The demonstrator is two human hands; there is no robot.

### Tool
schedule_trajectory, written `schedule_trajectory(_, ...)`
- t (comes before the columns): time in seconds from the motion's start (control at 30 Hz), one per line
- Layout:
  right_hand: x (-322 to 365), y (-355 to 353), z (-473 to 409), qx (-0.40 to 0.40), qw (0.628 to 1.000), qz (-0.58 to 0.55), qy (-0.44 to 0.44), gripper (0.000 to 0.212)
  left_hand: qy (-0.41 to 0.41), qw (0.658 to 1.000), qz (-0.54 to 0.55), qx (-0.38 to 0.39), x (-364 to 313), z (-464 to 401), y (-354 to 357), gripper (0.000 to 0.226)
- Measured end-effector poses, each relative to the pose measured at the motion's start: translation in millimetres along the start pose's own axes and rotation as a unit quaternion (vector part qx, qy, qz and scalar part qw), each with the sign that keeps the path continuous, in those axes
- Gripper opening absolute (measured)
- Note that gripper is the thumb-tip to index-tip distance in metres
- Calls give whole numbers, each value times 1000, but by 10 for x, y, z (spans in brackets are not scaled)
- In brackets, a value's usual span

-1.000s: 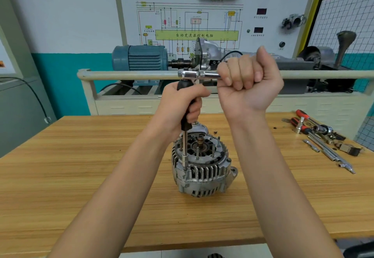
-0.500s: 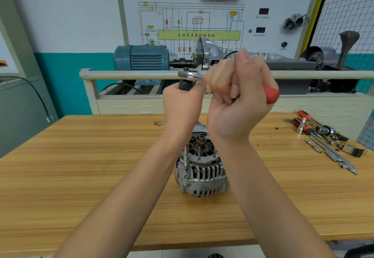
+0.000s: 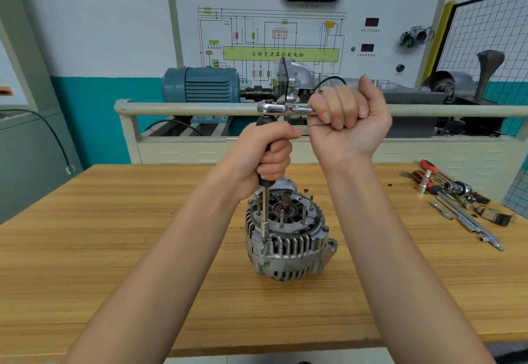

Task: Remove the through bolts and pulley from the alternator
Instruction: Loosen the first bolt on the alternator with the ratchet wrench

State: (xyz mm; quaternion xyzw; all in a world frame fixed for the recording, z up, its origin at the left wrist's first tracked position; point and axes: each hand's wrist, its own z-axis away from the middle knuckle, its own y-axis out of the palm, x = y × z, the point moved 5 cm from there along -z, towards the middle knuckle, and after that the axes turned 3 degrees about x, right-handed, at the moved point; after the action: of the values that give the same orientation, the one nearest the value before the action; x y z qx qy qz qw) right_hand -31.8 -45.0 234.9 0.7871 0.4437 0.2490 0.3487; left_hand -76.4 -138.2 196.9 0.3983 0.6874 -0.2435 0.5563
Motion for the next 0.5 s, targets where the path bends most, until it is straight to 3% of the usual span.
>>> schedule_trajectory(0.1,3,116,122,42,991,110,-62,50,43,991,-29,-123,5,2,-26,54)
schedule_trajectory(0.2,-100,314,303,133,950,239,-151,48,91,964,-47,-245,-4,43,-56,48)
schedule_trajectory(0.27,-173,389,408,154,922,292,-204,44,115,949,-57,-287,-9,67,-60,40)
schedule_trajectory(0.4,-160,391,406,162,925,278,-204,43,113,955,-62,-267,17,68,-66,39)
schedule_trajectory(0.5,-40,311,226,135,959,216,-122,51,80,981,-64,-166,-1,34,-80,40)
